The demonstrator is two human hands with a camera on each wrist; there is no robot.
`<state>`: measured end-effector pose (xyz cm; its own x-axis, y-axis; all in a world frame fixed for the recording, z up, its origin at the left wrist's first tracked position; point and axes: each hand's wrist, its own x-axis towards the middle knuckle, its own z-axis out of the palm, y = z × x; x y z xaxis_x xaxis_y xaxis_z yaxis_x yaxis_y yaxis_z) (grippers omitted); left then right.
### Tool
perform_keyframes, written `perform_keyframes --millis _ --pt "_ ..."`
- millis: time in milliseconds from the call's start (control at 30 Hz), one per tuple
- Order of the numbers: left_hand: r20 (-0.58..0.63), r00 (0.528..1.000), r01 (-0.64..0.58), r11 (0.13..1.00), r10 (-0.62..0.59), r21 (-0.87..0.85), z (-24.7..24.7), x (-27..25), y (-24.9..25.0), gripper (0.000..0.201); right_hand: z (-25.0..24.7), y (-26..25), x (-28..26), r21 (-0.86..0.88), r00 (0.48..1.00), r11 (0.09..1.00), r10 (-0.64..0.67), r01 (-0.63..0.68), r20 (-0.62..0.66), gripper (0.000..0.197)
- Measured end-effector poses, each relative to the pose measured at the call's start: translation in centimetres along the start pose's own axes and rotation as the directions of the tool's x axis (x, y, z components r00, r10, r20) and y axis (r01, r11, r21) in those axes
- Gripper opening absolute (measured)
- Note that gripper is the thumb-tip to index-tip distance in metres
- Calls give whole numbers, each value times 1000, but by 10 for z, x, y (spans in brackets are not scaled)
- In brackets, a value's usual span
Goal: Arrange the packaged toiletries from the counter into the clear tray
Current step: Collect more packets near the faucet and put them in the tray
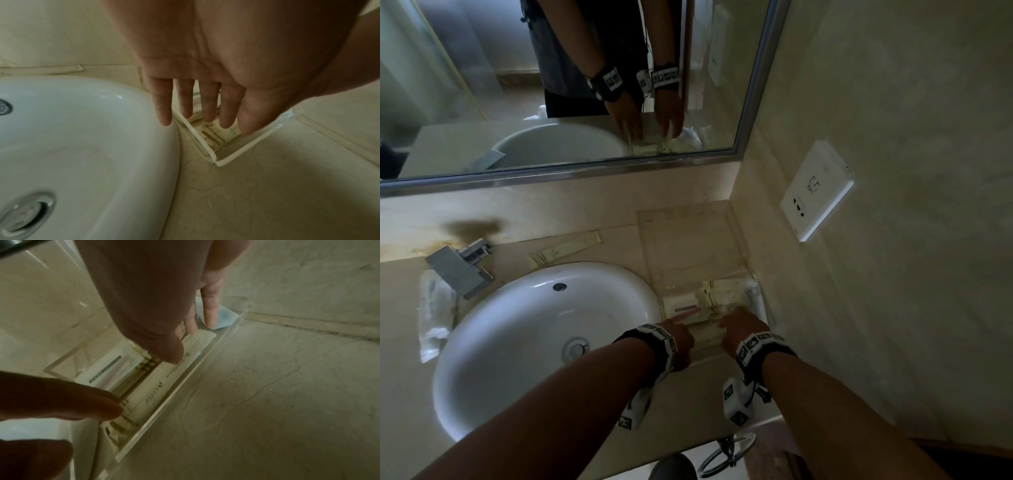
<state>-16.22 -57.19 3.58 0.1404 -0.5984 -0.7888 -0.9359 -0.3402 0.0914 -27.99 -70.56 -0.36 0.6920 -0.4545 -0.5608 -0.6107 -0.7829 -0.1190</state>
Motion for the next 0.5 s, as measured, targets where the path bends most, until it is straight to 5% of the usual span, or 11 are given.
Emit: perform_keyframes --millis 267,500 --pt "-43 999 -10 998 8 -56 1 2 -4 42 -6 -8 1 -38 985 999 -7 14 174 37" --pt "-274 953 43 951 -130 -305 -19 -24 -43 41 -37 -28 10 30 999 998 -52 52 2 32"
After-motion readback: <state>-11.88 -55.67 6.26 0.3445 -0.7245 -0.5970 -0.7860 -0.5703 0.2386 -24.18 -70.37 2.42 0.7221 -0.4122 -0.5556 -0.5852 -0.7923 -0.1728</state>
